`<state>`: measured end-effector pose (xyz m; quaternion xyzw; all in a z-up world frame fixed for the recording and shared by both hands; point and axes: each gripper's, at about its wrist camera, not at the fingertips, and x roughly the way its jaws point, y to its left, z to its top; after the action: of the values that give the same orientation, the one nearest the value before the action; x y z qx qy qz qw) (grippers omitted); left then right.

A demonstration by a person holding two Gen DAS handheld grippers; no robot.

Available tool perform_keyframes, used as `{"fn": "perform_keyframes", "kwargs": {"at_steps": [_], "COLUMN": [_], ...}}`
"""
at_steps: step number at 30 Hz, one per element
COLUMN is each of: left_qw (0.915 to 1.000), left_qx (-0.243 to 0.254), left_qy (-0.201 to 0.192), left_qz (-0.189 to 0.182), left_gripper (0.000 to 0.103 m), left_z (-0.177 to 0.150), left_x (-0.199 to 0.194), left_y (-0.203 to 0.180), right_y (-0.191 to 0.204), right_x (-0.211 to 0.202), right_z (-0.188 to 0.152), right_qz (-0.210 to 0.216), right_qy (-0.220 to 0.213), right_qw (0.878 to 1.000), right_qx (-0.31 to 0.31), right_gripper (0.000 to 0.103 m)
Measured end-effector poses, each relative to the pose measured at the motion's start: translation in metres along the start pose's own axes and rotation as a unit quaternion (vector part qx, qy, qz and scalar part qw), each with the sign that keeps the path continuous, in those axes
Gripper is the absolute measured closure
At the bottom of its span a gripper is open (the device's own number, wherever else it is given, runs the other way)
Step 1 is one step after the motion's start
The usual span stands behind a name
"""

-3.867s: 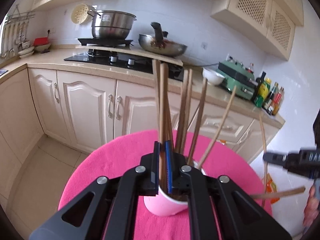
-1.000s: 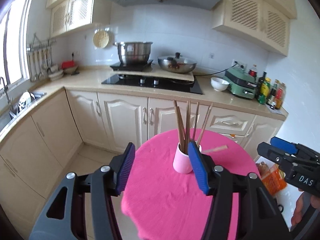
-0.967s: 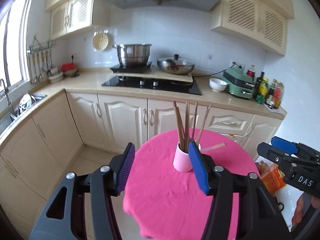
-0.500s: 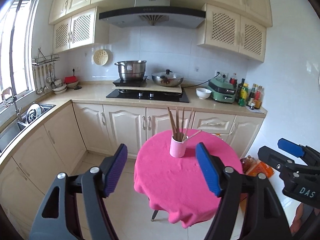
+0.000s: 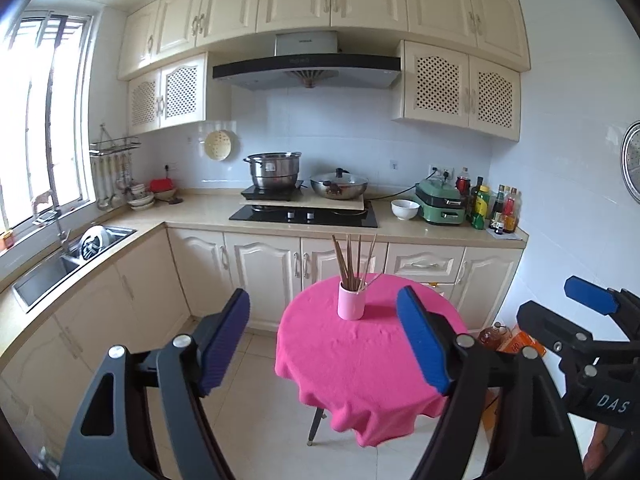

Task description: Organize utensils

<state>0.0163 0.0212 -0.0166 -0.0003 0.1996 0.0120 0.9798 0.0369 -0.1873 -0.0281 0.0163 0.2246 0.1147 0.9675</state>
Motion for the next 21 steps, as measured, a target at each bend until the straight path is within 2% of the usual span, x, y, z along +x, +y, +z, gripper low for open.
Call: {"fn": "perform_keyframes", "kwargs": {"at_steps": [4, 7, 12, 21], "left_qw": [0.9998, 0.9999, 0.9998, 0.9995], "left_qx": [0.002, -0.006, 0.008, 0.017], "left_qy": [0.006, 0.011, 0.000, -0.016], "left_qz": [0.017, 0.009, 0.018, 0.021], "left_gripper": [0.028, 0.028, 0.028, 0.028], "left_z": [-0.012, -0.020, -0.027, -0.022], "left_x": [-0.028, -0.047, -0.076, -0.099], "left_y": [-0.023, -0.035, -0.051, -0.053], "right_y": [-0.010, -0.016, -0.019, -0.016], "right_x": [-0.026, -0.046, -0.068, -0.089], "right_z": [-0.010, -0.018, -0.029, -0.030], "right_qz": [0.014, 0.021, 0.024, 0.024], "right_qy": [0.001, 0.001, 0.000, -0.010], "right_qw": [1.000, 1.000, 1.000, 1.000], "right_qx": [-0.006, -0.008, -0.006, 0.002], "right_gripper": [0.016, 0.016, 0.015, 0.015]}}
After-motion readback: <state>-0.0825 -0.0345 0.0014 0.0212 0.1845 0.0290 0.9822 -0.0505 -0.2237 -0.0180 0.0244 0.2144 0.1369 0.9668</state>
